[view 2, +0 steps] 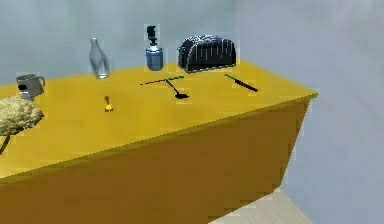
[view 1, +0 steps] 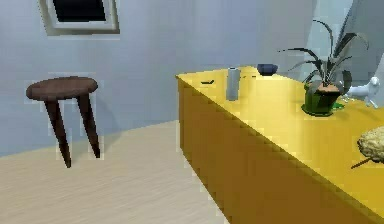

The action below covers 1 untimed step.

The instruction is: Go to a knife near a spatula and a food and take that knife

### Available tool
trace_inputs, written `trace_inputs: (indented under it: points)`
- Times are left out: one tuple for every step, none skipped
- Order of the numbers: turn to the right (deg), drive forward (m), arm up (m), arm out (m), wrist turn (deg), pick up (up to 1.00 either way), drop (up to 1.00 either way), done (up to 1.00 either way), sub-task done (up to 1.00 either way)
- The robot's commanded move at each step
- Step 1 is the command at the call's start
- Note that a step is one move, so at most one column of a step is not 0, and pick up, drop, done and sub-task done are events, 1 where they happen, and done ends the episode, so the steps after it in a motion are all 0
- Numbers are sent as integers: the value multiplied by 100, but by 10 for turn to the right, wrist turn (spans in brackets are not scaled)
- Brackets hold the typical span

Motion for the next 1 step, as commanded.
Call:
trace_inputs:
  points:
    - [0, 15, 0, 0, 0, 0, 0, 0, 0]
